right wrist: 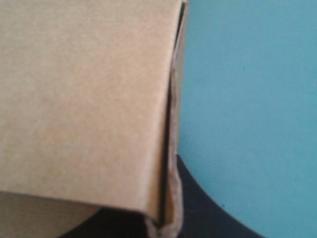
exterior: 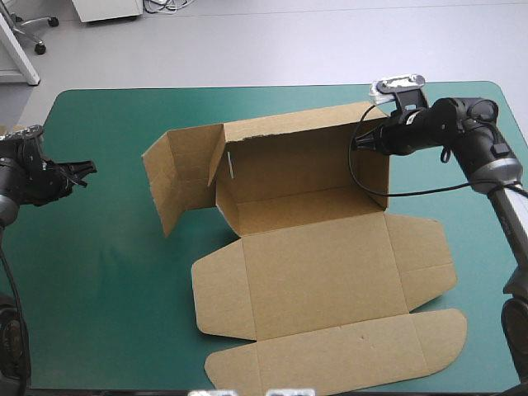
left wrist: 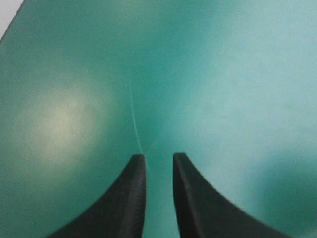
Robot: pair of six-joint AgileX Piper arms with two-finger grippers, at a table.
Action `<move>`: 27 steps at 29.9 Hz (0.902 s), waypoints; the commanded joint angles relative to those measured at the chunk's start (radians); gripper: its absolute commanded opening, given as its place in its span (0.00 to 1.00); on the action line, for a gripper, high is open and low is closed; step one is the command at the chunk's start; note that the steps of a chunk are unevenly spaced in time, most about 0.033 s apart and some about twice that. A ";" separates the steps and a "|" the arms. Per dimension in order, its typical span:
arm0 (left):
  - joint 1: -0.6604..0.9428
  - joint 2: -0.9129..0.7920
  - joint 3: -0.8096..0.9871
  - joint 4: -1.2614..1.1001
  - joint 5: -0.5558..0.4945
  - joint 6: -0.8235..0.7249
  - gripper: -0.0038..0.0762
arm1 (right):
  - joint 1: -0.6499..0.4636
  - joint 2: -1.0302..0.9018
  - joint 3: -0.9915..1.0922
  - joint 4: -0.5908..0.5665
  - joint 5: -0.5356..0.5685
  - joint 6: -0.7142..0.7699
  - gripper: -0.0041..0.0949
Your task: Fold the box
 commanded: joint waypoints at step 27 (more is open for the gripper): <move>0.001 -0.043 -0.031 -0.052 0.116 0.194 0.22 | 0.001 0.254 -0.218 0.045 0.328 0.079 0.03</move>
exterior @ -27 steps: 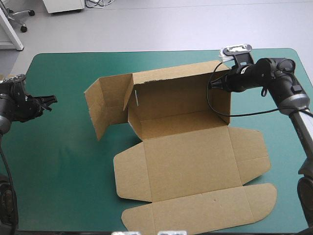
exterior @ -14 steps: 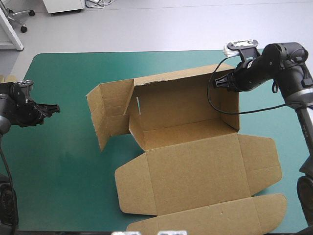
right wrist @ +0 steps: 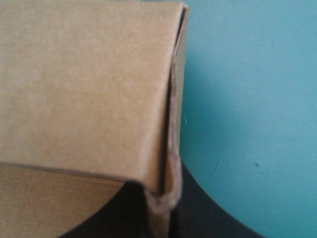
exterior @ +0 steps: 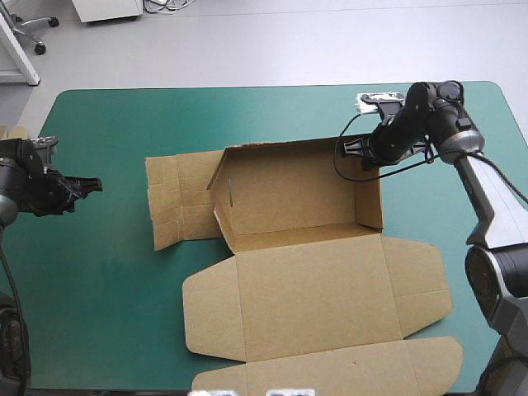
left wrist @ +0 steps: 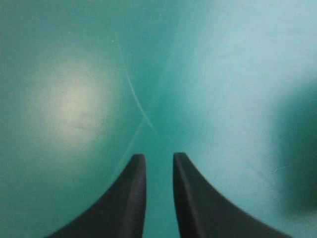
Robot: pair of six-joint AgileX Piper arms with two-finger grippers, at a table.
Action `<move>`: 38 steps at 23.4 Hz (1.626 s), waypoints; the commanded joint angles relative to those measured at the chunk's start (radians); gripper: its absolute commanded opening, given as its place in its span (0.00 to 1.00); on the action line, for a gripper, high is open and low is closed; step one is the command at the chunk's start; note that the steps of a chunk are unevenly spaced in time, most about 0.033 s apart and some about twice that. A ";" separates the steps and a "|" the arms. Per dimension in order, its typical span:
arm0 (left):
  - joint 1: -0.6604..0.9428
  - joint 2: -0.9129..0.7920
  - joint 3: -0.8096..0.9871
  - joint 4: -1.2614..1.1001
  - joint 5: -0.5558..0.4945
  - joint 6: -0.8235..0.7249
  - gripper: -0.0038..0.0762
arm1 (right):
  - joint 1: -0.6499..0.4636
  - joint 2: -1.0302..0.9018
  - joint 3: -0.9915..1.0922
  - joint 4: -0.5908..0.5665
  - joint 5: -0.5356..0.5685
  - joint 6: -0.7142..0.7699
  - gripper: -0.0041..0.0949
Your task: Fold the box
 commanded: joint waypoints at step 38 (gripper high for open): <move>0.001 -0.154 -0.031 -0.125 -0.044 0.076 0.23 | 0.001 -0.601 0.112 -0.042 -0.009 -0.066 0.52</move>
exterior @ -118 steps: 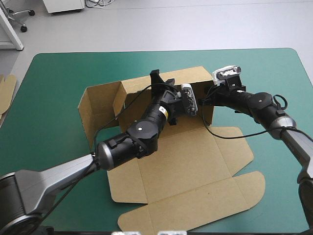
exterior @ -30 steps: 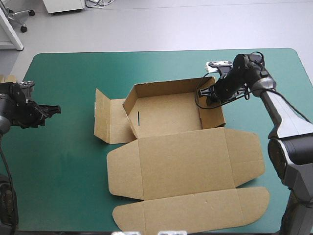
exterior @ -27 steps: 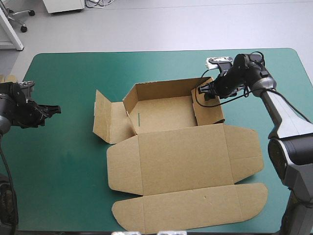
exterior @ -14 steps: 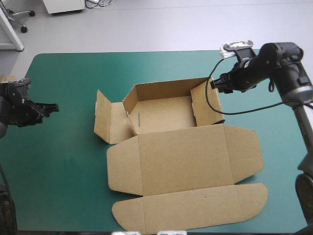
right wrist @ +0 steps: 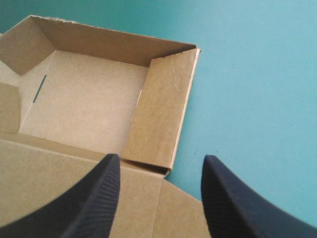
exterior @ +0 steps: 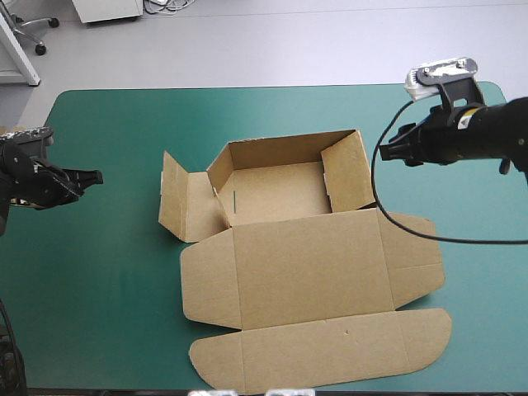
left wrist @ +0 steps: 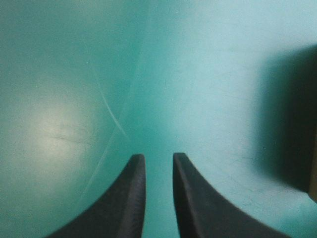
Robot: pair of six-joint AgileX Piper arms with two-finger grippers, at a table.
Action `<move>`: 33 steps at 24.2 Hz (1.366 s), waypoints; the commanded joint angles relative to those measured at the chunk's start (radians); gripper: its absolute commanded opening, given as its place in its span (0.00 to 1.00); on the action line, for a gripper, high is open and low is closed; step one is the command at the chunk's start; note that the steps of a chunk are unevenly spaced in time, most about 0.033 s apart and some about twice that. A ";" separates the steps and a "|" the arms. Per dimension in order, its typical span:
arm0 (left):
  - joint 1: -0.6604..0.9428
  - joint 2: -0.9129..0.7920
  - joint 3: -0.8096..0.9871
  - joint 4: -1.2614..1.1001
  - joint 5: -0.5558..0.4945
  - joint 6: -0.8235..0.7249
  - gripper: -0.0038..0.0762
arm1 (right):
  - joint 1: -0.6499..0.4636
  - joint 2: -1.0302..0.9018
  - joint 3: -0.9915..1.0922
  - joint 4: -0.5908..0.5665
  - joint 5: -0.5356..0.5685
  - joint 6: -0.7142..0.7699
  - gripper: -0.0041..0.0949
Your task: Fold the box
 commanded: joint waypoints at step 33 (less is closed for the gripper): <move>0.001 -0.056 -0.031 -0.082 -0.016 0.038 0.22 | 0.113 0.552 -0.205 -0.197 -0.050 0.193 0.68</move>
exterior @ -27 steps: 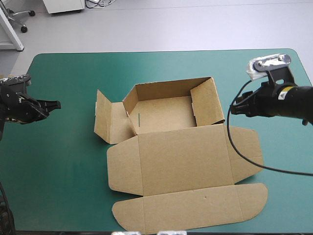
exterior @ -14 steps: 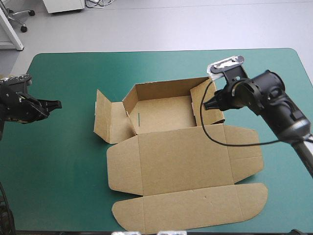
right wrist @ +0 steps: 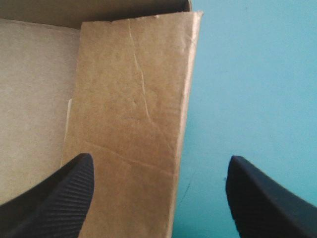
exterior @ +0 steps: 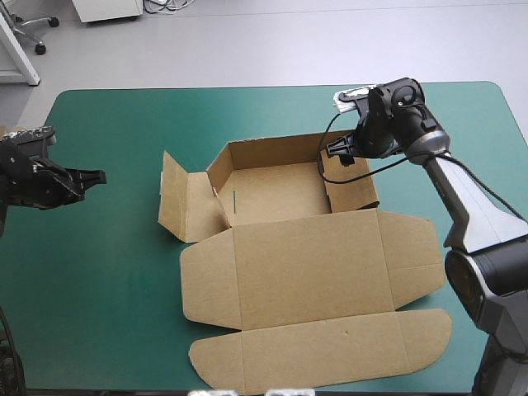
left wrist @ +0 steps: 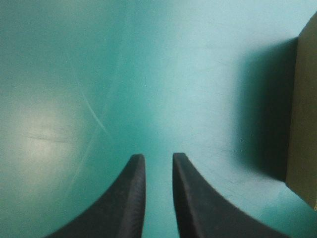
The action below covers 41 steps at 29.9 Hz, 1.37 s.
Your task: Fold the box
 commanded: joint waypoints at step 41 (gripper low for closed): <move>0.004 0.001 -0.031 -0.076 -0.309 0.172 0.22 | -0.263 -0.155 -0.033 0.529 -0.100 -0.256 0.01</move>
